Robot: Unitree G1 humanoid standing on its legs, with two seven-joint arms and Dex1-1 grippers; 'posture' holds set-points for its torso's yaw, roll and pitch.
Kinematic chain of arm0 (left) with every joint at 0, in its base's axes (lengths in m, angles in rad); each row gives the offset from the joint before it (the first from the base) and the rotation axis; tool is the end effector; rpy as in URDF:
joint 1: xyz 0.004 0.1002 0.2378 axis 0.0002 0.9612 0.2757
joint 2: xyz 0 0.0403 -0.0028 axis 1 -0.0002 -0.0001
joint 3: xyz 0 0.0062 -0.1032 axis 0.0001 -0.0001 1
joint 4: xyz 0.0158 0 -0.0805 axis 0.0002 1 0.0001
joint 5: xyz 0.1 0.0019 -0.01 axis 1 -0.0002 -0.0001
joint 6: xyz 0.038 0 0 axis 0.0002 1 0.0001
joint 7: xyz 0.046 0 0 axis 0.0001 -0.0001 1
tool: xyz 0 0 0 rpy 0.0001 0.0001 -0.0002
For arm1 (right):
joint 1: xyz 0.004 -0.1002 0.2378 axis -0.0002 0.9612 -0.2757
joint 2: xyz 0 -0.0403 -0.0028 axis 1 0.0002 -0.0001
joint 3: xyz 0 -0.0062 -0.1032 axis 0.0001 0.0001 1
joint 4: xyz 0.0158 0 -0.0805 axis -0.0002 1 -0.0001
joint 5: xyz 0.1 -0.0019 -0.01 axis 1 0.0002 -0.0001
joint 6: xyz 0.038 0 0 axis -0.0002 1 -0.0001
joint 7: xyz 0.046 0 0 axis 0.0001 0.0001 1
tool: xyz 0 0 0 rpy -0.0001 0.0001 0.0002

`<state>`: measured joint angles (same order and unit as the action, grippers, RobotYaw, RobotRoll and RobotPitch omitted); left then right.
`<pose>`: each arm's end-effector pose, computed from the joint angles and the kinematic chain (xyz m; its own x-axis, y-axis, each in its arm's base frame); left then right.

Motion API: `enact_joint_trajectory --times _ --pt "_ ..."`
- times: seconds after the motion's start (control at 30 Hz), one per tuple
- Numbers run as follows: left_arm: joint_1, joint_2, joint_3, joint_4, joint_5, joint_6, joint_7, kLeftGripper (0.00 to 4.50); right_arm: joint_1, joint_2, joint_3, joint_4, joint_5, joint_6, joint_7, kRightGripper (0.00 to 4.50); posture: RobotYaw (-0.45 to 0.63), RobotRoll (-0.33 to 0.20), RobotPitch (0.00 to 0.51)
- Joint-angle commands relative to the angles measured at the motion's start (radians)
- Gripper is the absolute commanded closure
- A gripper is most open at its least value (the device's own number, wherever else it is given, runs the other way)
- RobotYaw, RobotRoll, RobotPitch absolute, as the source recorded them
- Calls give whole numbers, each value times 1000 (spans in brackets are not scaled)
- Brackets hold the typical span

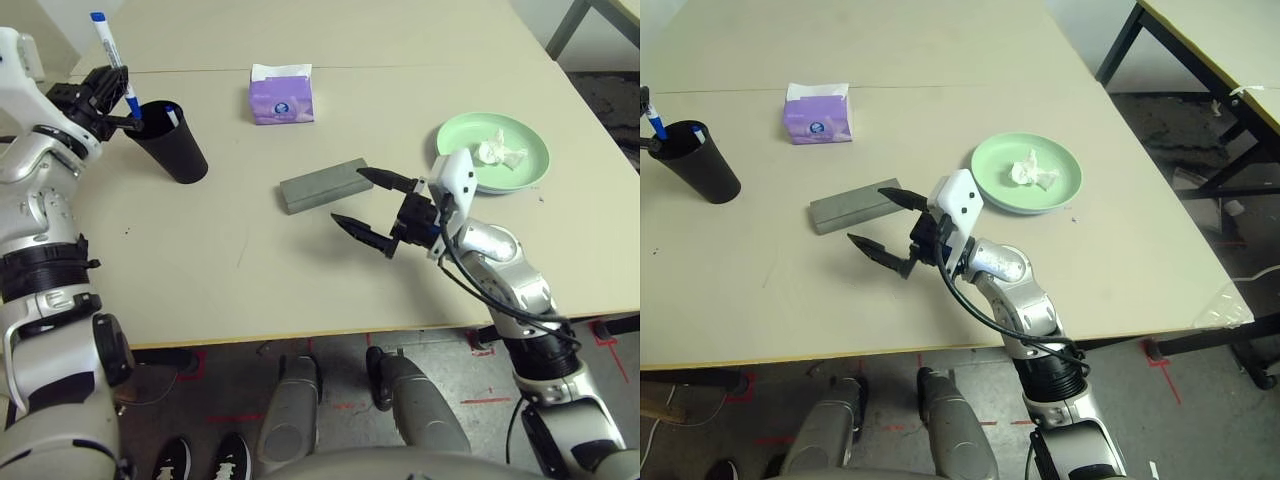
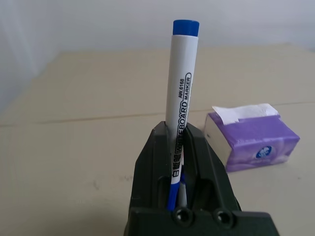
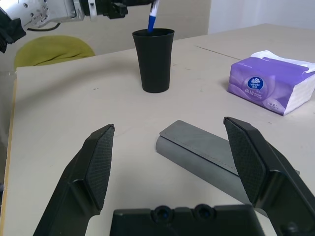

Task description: Organize and tidy the items on the table.

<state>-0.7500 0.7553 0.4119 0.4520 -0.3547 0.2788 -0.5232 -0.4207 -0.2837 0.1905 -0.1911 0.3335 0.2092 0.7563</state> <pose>0.2772 0.3402 0.2411 0.9637 -0.0767 0.2559 0.0520 0.9934 0.1017 0.2564 -0.1297 0.1568 0.4049 0.8980 0.1724 -0.8615 0.4378 -0.2572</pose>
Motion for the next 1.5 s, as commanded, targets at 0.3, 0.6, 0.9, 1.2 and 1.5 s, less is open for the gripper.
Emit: enact_joint_trajectory --times 0.3,0.6,0.9,1.2,1.5 --pt "42 -17 11 -96 -23 73 25 1160 -20 -2 4 15 -12 -6 4 0 -24 0 237" --pt "44 0 24 -118 -39 95 35 22 -36 -2 5 43 -10 -25 20 0 -16 0 235" --pt "109 69 189 -176 -137 109 19 22 -48 2 -111 28 37 1 -55 0 -26 0 240" --pt "538 4 491 -439 -227 103 54 22 48 -184 -527 36 5 10 -323 0 -31 0 261" --pt "774 -175 399 -551 -221 33 20 22 283 -190 -660 99 -39 -114 -409 0 -50 0 273"
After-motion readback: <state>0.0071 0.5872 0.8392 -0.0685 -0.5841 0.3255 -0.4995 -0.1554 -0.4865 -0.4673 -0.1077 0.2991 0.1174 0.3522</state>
